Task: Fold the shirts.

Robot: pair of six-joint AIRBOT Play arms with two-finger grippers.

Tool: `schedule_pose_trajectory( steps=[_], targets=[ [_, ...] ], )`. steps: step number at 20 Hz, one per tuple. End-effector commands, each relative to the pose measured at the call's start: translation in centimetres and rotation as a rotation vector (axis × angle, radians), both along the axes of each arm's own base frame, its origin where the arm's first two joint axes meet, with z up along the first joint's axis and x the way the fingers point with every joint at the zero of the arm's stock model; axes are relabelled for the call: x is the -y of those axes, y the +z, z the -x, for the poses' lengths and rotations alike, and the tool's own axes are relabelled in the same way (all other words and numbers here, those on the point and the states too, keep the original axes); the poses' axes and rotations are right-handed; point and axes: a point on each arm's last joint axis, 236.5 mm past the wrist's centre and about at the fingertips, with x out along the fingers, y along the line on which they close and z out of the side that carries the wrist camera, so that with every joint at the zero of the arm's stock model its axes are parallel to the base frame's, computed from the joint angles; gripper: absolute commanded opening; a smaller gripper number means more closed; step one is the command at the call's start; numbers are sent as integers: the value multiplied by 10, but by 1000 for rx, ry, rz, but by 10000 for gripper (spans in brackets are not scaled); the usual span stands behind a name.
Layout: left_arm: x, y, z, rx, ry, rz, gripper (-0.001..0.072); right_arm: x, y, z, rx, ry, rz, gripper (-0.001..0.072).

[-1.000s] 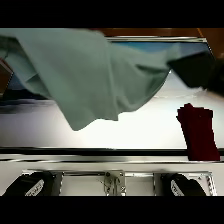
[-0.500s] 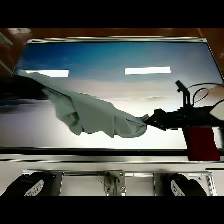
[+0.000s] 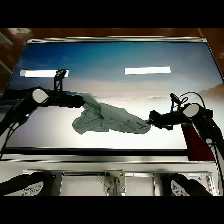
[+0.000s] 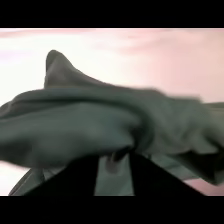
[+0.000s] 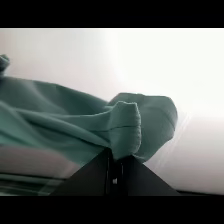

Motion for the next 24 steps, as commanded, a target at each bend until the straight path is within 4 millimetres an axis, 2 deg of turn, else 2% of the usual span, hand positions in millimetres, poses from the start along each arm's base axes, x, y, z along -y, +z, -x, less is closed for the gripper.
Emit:
schedule_pose_trajectory(
  steps=[1, 2, 4, 6, 7, 8, 9, 10, 12, 14, 18, 20, 23, 24],
  targets=[
    [11, -40, -12, -92, 9, 15, 524, -4, -18, -25, 13, -93, -45, 62],
    [-1, -40, -11, -117, 1, -8, 546, 0, -20, -28, 26, -95, -27, 61],
    [-44, -40, -1, -209, -18, -92, 546, 7, -18, -35, 57, -101, -3, 62],
    [-98, -40, 22, -351, -1, -157, 545, 14, -12, -41, 72, -114, 2, 62],
    [-119, -42, 38, -429, 24, -145, 546, 15, -11, -43, 75, -125, -4, 62],
    [-132, -45, 53, -500, 42, -128, 555, 15, -10, -44, 75, -131, -12, 62],
    [-141, -50, 70, -567, 56, -108, 627, 14, -9, -44, 75, -131, -14, 62],
    [-141, -56, 82, -612, 68, -72, 702, 11, -10, -43, 72, -121, -15, 62],
    [-117, -69, 101, -665, 50, 41, 708, 4, -10, -40, 67, -98, -16, 62],
    [-93, -84, 109, -677, 59, 110, 708, -2, -10, -38, 67, -79, -16, 62],
    [-68, -113, 121, -689, 45, 90, 708, -4, -10, -37, 66, -72, -17, 62],
    [-57, -120, 112, -662, 61, 102, 707, -4, -10, -37, 67, -71, -16, 62],
    [-44, -123, 85, -578, 126, 139, 702, -5, -10, -37, 66, -71, -17, 62],
    [-41, -124, 79, -561, 147, 145, 648, -4, -10, -37, 66, -71, -17, 62]
  ],
)
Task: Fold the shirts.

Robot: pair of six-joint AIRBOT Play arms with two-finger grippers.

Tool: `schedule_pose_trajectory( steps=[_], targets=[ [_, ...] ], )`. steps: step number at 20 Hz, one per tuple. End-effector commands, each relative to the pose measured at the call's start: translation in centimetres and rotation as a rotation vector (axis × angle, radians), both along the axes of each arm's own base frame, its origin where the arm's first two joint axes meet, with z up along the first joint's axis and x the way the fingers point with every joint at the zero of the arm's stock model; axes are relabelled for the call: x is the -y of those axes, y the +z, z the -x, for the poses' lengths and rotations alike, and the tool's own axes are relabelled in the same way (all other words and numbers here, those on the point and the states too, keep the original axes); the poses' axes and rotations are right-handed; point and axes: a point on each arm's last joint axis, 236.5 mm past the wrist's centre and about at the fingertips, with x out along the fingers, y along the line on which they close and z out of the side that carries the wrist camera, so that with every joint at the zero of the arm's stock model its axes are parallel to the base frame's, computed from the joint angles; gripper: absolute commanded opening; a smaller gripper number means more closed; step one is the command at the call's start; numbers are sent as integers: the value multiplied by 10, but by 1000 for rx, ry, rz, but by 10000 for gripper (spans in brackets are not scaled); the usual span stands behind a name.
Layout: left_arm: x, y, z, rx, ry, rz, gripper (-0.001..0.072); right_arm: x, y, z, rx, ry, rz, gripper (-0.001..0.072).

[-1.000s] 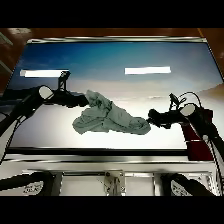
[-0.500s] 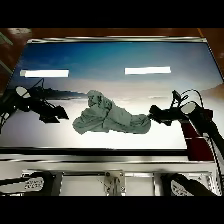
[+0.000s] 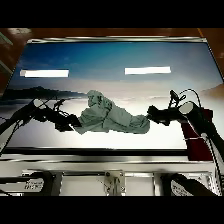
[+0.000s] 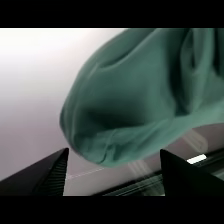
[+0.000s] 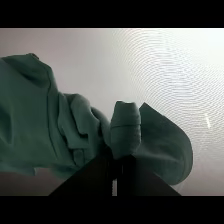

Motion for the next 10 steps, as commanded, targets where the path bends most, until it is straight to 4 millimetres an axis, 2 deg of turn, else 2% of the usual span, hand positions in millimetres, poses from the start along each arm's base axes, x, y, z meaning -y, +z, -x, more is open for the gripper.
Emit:
schedule_pose_trajectory(
  steps=[1, 2, 4, 6, 7, 8, 9, 10],
  targets=[
    [12, -7, -27, 73, 105, -3, 455, -1, 0, 0, 0, 1, -1, 62],
    [12, -7, -31, 84, 113, -8, 296, -1, 0, 0, 0, 1, -1, 62],
    [13, -2, -32, 98, 86, -2, 61, -1, 0, 0, 0, 2, 0, 62],
    [17, 20, -37, 165, -7, 17, 39, -2, 1, 3, -1, 22, 0, 62],
    [15, 41, -45, 236, -49, 12, 39, -1, 3, 2, 17, 45, 11, 62],
    [7, 72, -58, 339, -77, -23, 39, 0, 11, 2, 42, 75, 20, 61],
    [-5, 111, -74, 462, -89, -67, 38, 1, 23, 0, 72, 86, 25, 62],
    [-19, 166, -90, 617, -84, -118, 39, 5, 43, -7, 122, 86, 34, 62]
  ],
)
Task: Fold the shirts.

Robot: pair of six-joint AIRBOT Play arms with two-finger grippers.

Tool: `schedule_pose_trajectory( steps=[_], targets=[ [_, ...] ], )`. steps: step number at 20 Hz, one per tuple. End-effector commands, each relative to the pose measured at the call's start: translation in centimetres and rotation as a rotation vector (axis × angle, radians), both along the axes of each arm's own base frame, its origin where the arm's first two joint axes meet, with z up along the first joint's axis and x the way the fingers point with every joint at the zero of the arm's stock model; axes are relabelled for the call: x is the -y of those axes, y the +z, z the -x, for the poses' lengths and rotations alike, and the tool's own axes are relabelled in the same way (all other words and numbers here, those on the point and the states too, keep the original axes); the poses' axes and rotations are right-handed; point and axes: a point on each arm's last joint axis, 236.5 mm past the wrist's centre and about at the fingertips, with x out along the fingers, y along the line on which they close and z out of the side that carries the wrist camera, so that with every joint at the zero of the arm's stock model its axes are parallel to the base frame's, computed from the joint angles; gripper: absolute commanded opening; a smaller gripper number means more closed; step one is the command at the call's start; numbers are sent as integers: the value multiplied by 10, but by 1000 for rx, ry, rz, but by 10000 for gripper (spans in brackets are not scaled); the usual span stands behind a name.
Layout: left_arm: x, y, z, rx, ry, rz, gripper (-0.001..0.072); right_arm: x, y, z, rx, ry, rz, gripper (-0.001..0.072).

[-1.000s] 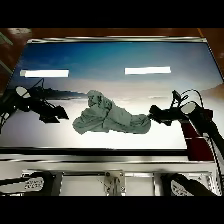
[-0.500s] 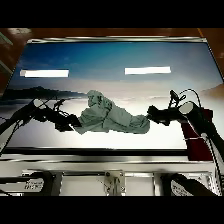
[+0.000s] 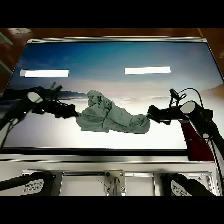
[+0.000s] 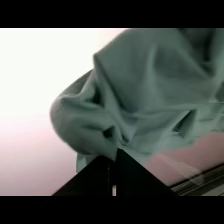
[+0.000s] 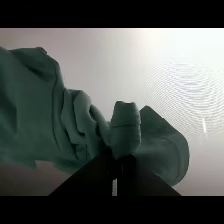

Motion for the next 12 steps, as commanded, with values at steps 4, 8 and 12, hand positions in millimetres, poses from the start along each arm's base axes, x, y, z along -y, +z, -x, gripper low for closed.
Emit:
schedule_pose_trajectory(
  steps=[4, 8, 12],
  targets=[
    [-86, 354, -21, 909, 129, -229, 39, 30, 165, -36, 402, -54, 28, 61],
    [-113, 514, 59, 1270, 274, -299, 39, 48, 319, -17, 747, -157, 27, 61],
    [-112, 544, 98, 1359, 294, -349, 40, 42, 370, 17, 860, -126, 57, 62]
  ],
)
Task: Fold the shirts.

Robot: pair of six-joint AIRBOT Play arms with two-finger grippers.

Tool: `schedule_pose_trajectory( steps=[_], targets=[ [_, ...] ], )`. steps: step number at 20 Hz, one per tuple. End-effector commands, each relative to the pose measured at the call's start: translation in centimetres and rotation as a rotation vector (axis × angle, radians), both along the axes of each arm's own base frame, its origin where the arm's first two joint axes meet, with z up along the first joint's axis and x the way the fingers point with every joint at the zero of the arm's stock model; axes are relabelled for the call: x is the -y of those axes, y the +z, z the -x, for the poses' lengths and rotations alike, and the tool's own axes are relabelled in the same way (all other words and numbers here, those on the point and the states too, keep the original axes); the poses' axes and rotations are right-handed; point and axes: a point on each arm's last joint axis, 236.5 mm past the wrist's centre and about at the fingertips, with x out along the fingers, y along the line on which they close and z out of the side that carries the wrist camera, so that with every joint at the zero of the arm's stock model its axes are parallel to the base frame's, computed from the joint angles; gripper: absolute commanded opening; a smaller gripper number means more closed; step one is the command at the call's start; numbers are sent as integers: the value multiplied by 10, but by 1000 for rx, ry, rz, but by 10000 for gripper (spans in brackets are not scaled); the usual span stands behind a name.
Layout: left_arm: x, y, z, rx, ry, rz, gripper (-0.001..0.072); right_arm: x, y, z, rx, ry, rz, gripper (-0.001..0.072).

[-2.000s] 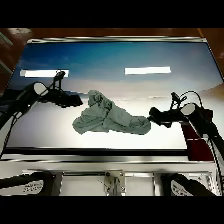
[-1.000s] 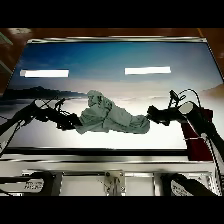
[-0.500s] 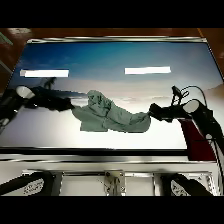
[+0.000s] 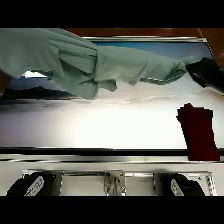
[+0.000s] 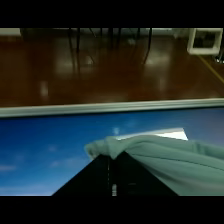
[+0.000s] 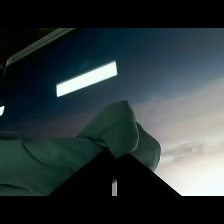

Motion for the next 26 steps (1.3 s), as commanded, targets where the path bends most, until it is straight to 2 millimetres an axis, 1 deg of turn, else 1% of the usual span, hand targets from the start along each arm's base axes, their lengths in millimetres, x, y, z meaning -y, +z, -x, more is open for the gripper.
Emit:
schedule_pose_trajectory(
  steps=[1, 2, 3, 4, 5, 7, 8, 10, 12, 13, 14, 15, 17, 20, 21, 23, 24, 25, 26],
  targets=[
    [-3, 35, 42, 95, 50, -38, 40, -2, 35, 34, 55, 6, 44, 61],
    [-1, 28, 43, 64, 41, -44, 40, -4, 16, 42, -22, 33, 72, 61],
    [1, 16, 42, 15, 30, -51, 40, -3, -7, 52, -123, 55, 115, 61],
    [3, 0, 41, -49, 16, -61, 40, 2, -30, 62, -225, 70, 157, 61],
    [5, -20, 40, -131, -2, -70, 40, 10, -53, 73, -331, 77, 204, 61],
    [12, -60, 39, -271, -46, -67, 39, 20, -89, 88, -488, 91, 255, 61],
    [17, -78, 37, -324, -73, -55, 39, 17, -110, 96, -561, 135, 256, 61],
    [31, -125, 32, -440, -142, -23, 39, 5, -151, 111, -685, 216, 217, 62],
    [48, -186, 30, -584, -212, 5, 40, -6, -193, 121, -764, 275, 174, 62],
    [58, -218, 28, -650, -243, 18, 39, -6, -212, 121, -785, 268, 161, 62],
    [67, -246, 24, -696, -268, 30, 39, -5, -227, 117, -782, 254, 154, 62],
    [78, -273, 19, -729, -286, 44, 39, -3, -240, 109, -768, 225, 146, 62],
    [96, -318, 6, -756, -293, 86, 40, 3, -255, 86, -737, 173, 135, 62],
    [116, -377, -8, -815, -260, 170, 40, 8, -274, 47, -708, 108, 85, 69],
    [121, -393, -10, -846, -255, 178, 40, 7, -286, 37, -725, 91, 56, 69],
    [129, -422, -13, -911, -260, 166, 40, 6, -316, 26, -787, 74, 11, 70],
    [133, -435, -13, -948, -261, 160, 40, 5, -331, 24, -827, 71, -13, 146],
    [133, -444, -14, -976, -257, 158, 40, 3, -342, 22, -853, 70, -30, 414],
    [133, -451, -15, -995, -254, 156, 40, 2, -347, 25, -879, 103, -27, 659]
  ],
)
